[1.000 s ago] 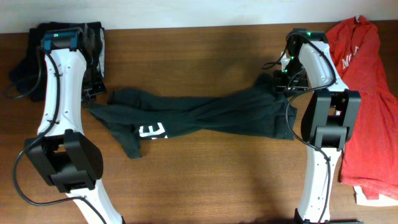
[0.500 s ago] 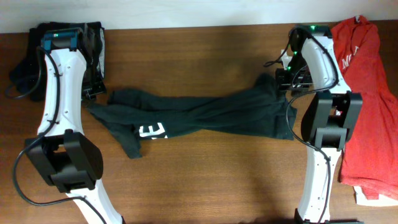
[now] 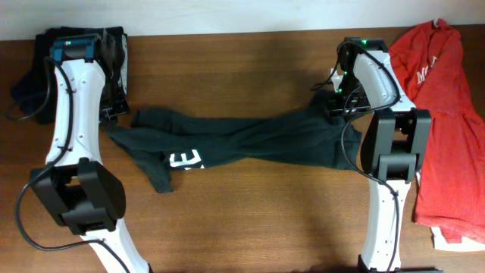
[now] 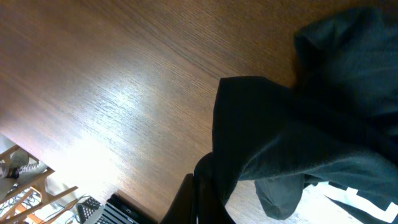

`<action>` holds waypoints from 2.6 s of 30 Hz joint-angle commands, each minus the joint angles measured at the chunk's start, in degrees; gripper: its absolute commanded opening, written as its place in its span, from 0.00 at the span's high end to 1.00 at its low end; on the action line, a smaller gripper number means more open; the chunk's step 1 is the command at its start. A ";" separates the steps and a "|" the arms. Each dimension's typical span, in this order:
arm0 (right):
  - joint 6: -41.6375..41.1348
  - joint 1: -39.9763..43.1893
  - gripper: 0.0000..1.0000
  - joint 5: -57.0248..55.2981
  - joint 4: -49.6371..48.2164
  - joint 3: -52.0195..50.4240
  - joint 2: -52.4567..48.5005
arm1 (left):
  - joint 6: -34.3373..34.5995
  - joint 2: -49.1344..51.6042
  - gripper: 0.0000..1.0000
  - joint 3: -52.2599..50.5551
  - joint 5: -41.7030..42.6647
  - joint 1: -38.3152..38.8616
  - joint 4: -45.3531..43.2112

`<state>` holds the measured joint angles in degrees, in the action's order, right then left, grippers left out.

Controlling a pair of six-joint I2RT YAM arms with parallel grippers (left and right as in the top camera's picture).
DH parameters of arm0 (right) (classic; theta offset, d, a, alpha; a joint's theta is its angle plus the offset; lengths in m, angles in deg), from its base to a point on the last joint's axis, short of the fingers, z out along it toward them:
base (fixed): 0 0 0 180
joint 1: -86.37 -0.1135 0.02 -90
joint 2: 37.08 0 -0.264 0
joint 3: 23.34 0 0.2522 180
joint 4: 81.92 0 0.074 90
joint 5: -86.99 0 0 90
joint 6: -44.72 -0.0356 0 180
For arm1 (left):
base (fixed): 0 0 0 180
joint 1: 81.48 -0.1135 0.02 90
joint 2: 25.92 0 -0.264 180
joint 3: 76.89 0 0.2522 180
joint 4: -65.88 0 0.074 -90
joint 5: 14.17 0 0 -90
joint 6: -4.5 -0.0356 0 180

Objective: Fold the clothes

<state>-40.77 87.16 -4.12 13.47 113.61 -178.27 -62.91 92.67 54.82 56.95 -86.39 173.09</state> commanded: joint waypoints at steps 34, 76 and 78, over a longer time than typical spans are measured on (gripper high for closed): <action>-8.41 0.09 0.96 6.71 8.24 30.12 36.61 | -7.39 -22.47 1.00 29.11 19.65 5.51 -5.20; -43.98 22.01 0.96 44.50 -36.39 48.41 23.12 | -6.32 -1.79 1.00 59.76 39.06 -12.81 -44.76; -44.19 26.62 0.96 48.83 -35.45 52.09 23.12 | -6.34 -6.03 1.00 60.87 39.71 -15.34 -44.65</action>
<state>-80.74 110.07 36.84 -22.62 161.11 -158.58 -69.90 95.77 111.72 95.36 -98.63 128.44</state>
